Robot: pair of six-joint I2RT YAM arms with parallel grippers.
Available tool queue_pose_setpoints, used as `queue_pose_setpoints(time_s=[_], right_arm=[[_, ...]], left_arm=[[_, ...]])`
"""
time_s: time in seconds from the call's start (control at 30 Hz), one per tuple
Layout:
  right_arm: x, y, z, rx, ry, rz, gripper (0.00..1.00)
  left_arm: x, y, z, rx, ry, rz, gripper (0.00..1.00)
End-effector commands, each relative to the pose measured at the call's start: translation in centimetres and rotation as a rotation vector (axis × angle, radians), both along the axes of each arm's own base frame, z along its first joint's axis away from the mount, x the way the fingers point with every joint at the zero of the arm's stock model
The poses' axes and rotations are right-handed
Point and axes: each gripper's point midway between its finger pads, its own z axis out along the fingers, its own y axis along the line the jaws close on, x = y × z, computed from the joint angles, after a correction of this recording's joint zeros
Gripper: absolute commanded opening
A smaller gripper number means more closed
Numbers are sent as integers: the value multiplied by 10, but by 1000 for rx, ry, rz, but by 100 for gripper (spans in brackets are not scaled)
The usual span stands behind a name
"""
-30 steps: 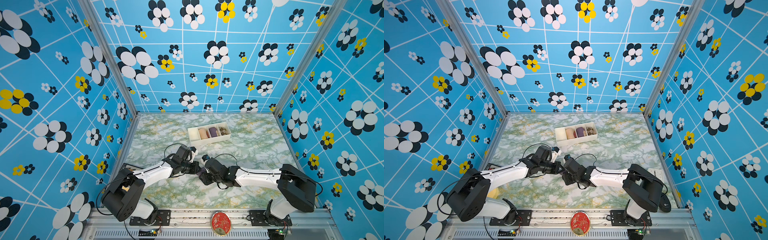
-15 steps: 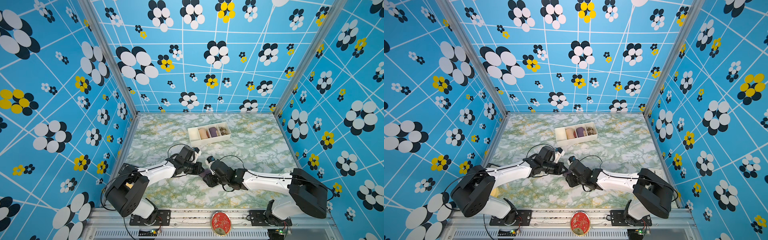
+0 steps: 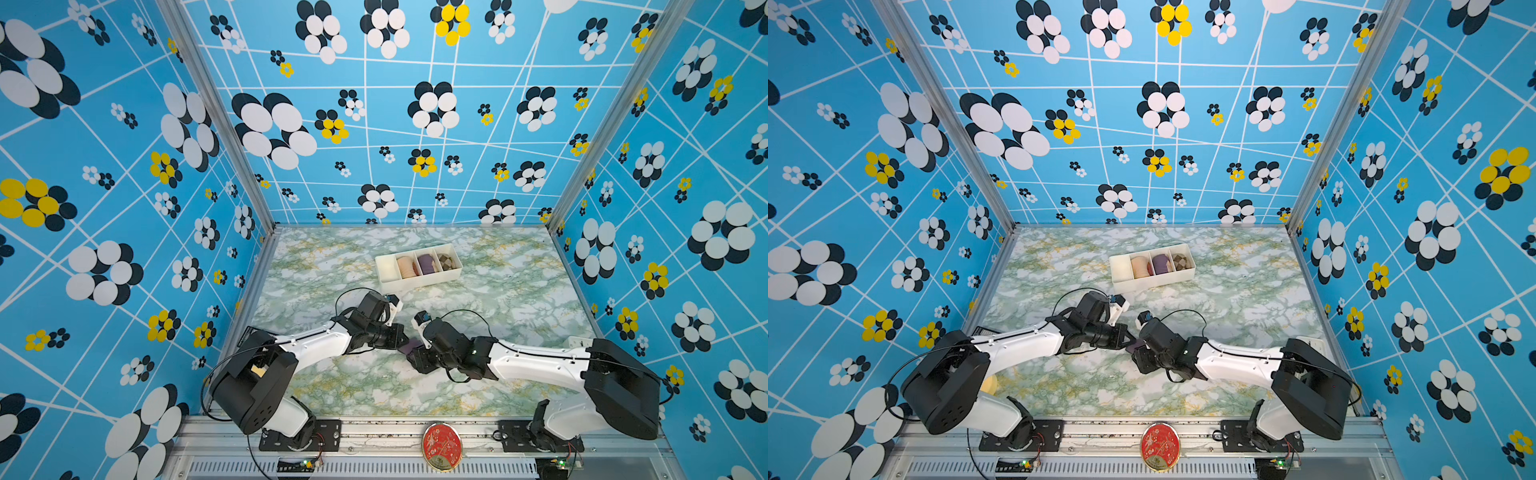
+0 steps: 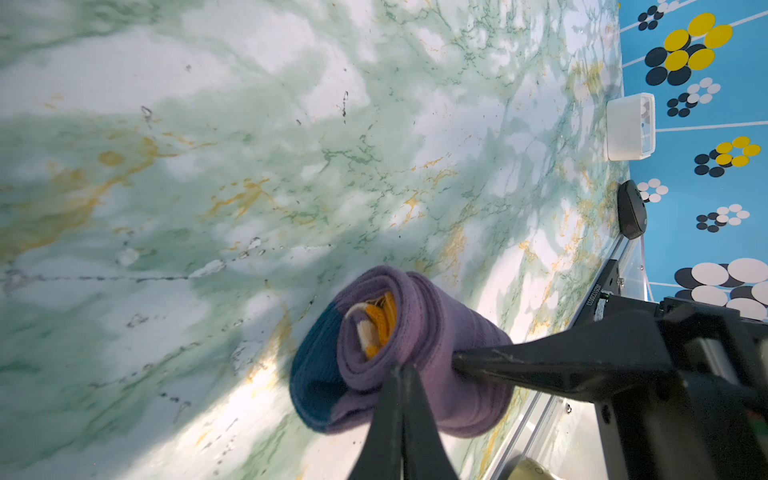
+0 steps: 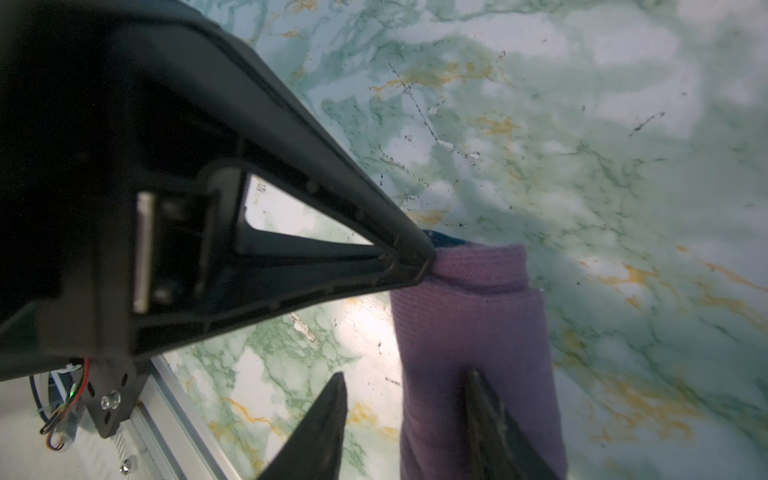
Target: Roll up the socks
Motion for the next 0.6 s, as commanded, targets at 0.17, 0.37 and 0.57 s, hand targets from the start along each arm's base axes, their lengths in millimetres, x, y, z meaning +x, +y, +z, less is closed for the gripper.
queue_pose_setpoints(time_s=[0.17,0.37,0.57], right_arm=[[2,-13,9,-68,-33,12,51],[5,-15,12,-87,-50,13,51],[5,-14,17,-94,-60,29,51]], left_arm=[[4,-3,10,-9,-28,-9,5],[2,-3,9,-8,-27,-8,5],[2,-2,21,-29,-53,-4,5]])
